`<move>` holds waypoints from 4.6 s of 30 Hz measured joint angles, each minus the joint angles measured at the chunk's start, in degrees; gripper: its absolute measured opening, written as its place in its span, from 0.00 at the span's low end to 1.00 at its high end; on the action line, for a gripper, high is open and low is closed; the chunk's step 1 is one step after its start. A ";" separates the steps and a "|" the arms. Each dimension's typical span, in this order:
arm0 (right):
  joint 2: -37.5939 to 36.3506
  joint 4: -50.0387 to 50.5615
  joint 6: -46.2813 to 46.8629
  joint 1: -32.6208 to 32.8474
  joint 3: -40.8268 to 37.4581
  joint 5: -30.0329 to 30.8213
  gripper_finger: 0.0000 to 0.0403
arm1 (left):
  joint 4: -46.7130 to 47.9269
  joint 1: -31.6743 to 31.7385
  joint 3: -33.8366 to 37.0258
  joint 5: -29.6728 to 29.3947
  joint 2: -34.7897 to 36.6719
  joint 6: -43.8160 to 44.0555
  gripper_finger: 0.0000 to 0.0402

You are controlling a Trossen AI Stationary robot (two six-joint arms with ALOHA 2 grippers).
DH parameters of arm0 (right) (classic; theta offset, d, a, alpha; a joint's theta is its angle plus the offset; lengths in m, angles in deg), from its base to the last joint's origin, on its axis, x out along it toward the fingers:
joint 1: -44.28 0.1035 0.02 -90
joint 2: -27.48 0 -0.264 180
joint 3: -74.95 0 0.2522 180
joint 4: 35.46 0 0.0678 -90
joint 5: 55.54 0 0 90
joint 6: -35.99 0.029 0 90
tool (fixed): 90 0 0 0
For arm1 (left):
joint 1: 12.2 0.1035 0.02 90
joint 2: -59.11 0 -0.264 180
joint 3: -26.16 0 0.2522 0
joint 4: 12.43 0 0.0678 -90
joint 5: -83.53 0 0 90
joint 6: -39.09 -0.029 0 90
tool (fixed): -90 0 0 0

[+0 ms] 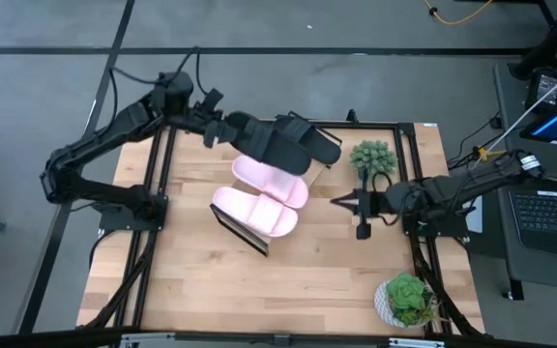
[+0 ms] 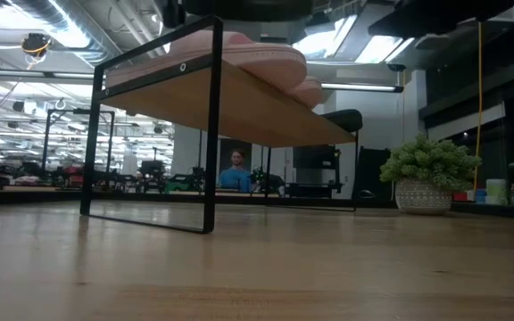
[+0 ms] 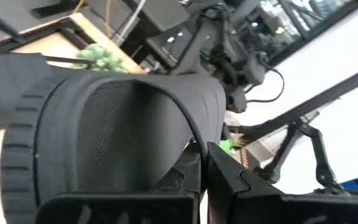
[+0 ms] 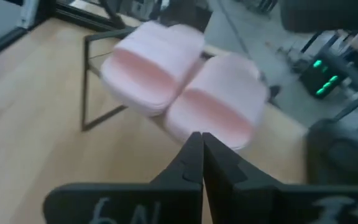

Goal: Pick and place slides into the shelf
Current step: Put the black slides on the shelf

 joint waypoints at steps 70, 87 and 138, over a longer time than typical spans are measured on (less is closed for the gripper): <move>-4.26 20.26 -2.66 -8.37 19.93 0.50 0.01 | 11.61 4.15 -14.09 4.82 -28.32 4.53 0.00; -4.26 20.19 -0.82 -8.37 19.91 0.46 0.02 | 10.07 2.39 -14.17 5.74 -32.21 5.94 0.00; -4.26 21.16 -0.95 -8.36 19.91 0.49 0.02 | 12.36 5.61 -14.02 9.67 -34.77 9.97 0.37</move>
